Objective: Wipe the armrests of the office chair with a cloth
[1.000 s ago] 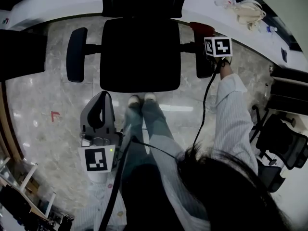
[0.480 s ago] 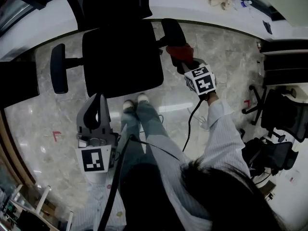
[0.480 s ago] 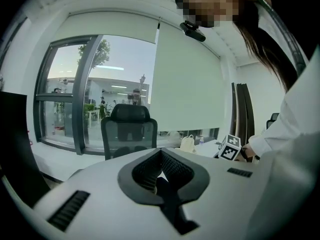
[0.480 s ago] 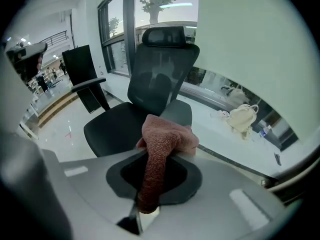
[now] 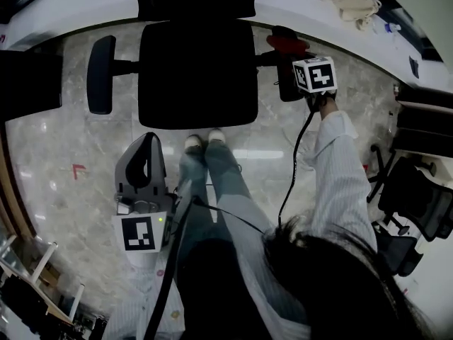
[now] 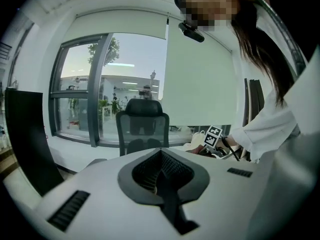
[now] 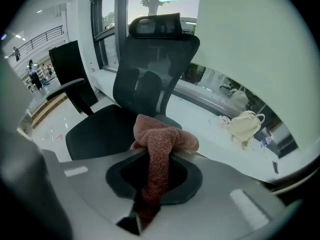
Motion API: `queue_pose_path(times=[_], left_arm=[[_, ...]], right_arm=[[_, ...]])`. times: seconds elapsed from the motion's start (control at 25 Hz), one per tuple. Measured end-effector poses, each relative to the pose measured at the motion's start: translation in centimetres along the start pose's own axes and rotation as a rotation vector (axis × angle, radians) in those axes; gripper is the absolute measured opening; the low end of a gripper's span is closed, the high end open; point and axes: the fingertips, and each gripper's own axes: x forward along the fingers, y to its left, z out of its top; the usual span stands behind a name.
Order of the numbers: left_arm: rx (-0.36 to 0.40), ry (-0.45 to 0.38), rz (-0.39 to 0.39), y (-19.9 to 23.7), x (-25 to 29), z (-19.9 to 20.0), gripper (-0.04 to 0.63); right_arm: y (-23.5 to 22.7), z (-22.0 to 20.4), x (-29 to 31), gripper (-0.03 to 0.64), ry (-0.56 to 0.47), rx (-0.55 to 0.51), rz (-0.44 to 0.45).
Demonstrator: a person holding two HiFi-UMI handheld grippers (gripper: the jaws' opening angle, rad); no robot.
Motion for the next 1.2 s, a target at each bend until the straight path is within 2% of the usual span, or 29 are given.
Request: queue_pose_path(times=[0.24, 0.4, 0.56, 0.72, 0.96, 1.08, 1.2], left_arm=[[-0.023, -0.022, 0.1, 3.6, -0.6, 0.8, 0.003], [0.002, 0.005, 0.088, 4.1, -0.5, 0.0, 0.003], [0.02, -0.017, 0.031, 2.7, 0.9, 1.0, 0.003], [0.043, -0.056, -0.041, -0.1, 2.4, 3.0, 0.003], [0.085, -0.081, -0.111, -4.7, 2.8, 4.9, 0.003], [0.101, -0.077, -0.122, -5.5, 2.6, 4.6, 0.003], [0.09, -0.091, -0.098, -5.3, 1.9, 4.6, 0.003]], right_arm=[[-3.2, 5.1, 4.0, 0.034, 0.048, 0.04, -0.09], [-2.8, 5.4, 4.2, 0.032, 0.055, 0.035, -0.098], [0.5, 3.2, 2.1, 0.031, 0.028, -0.041, -0.055], [4.1, -0.9, -1.4, 0.031, 0.019, -0.087, 0.011], [6.9, -7.0, -6.9, 0.032, -0.036, -0.038, 0.065], [6.8, -7.6, -7.3, 0.032, -0.075, -0.025, 0.055], [6.8, -6.4, -8.3, 0.032, -0.139, 0.011, 0.048]])
